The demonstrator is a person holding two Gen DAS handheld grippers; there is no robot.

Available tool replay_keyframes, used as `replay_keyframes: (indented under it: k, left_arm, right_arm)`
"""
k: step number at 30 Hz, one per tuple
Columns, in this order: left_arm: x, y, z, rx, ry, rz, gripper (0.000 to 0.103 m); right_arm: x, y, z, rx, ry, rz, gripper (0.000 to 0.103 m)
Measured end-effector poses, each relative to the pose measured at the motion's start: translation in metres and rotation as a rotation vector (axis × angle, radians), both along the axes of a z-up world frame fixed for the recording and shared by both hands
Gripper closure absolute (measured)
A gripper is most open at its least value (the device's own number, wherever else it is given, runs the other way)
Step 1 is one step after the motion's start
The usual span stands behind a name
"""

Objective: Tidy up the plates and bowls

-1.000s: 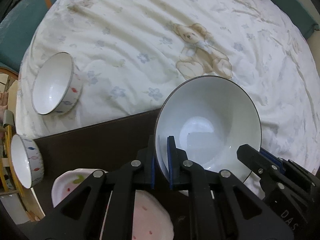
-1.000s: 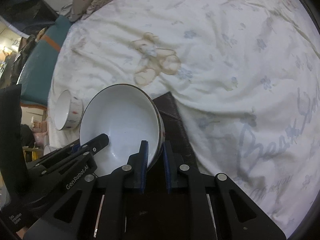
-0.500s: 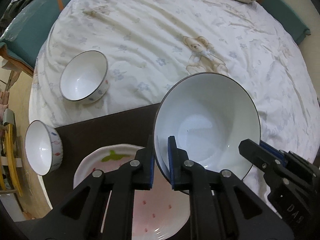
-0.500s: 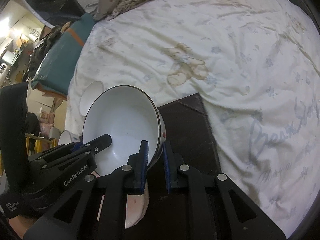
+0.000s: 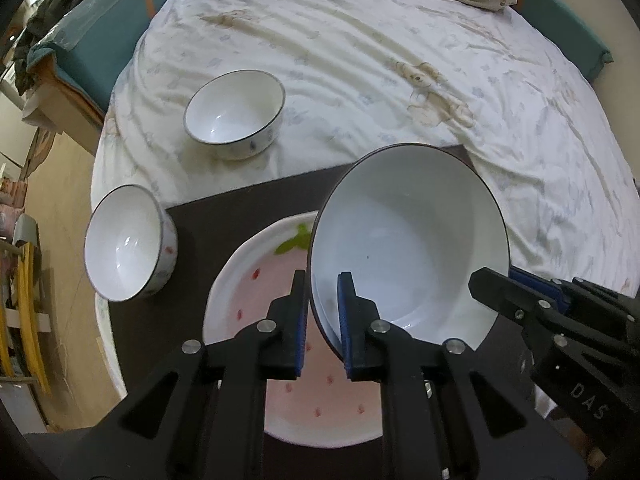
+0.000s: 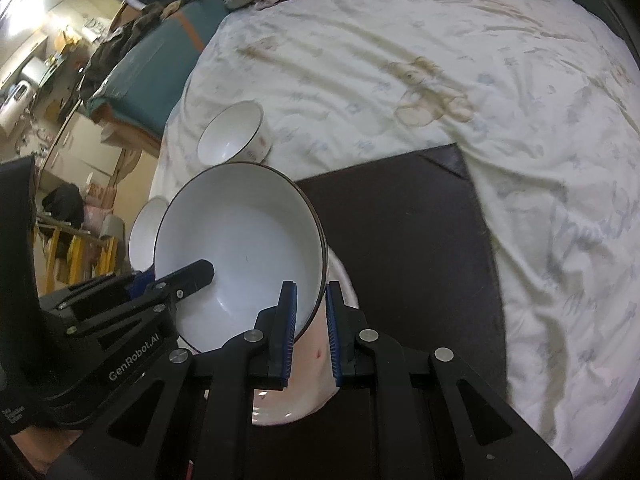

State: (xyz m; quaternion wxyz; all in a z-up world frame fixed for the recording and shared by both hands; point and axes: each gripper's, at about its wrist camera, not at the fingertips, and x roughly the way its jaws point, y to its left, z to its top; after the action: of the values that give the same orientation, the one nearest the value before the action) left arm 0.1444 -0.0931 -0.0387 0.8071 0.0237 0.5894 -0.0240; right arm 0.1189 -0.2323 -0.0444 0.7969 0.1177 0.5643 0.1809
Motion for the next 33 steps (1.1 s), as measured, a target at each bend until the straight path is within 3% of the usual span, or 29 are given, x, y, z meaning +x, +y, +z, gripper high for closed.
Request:
replay_keyframes:
  k: [3, 17, 23, 33]
  left_arm:
    - [-0.009, 0.008, -0.004, 0.016, -0.006, -0.027, 0.092]
    - [-0.026, 0.047, -0.024, -0.063, 0.023, -0.013, 0.092]
    - [-0.023, 0.060, -0.038, -0.122, 0.054, 0.017, 0.092]
    - [-0.019, 0.070, -0.049, -0.135, 0.075, 0.035, 0.092]
  right_arm:
    - [-0.007, 0.010, -0.003, -0.011, 0.002, 0.011, 0.087]
    - [-0.031, 0.044, -0.031, -0.044, 0.048, 0.055, 0.087]
    - [-0.028, 0.048, -0.039, -0.050, 0.055, 0.063, 0.087]
    - [-0.021, 0.056, -0.043, -0.028, 0.046, 0.069, 0.087]
